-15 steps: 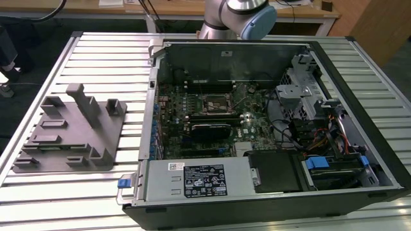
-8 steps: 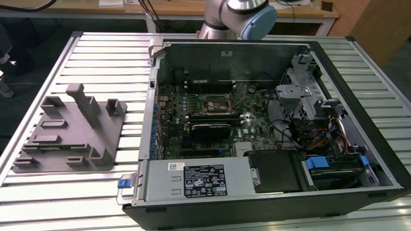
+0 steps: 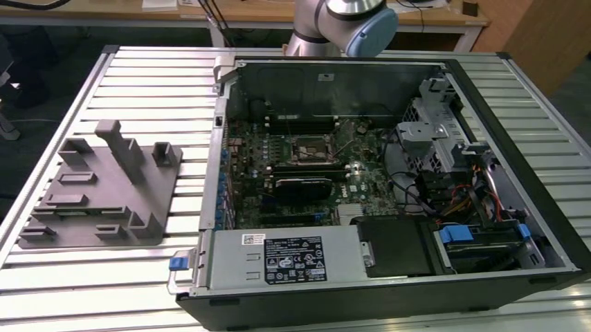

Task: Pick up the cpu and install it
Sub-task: 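Pick up the cpu and move it towards the insertion slot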

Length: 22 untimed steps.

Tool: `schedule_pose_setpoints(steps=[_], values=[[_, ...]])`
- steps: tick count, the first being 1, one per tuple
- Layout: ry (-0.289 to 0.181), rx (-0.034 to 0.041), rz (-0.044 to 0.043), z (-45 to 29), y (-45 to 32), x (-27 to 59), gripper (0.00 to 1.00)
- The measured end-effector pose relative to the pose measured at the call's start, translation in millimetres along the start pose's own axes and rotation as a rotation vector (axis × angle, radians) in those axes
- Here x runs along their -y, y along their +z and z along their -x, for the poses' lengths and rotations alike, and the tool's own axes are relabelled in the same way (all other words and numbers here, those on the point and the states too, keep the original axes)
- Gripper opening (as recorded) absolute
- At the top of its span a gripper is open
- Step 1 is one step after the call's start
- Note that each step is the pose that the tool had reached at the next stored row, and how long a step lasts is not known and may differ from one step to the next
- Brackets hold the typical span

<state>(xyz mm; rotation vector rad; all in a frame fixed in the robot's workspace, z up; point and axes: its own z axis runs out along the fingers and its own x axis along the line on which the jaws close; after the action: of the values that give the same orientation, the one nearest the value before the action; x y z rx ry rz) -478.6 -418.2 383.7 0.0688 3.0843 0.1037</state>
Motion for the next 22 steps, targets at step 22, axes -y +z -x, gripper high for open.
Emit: schedule_pose_setpoints(steps=[22], values=[[0.000,0.0001,0.0001,39.2,2.3,-1.8,0.55]])
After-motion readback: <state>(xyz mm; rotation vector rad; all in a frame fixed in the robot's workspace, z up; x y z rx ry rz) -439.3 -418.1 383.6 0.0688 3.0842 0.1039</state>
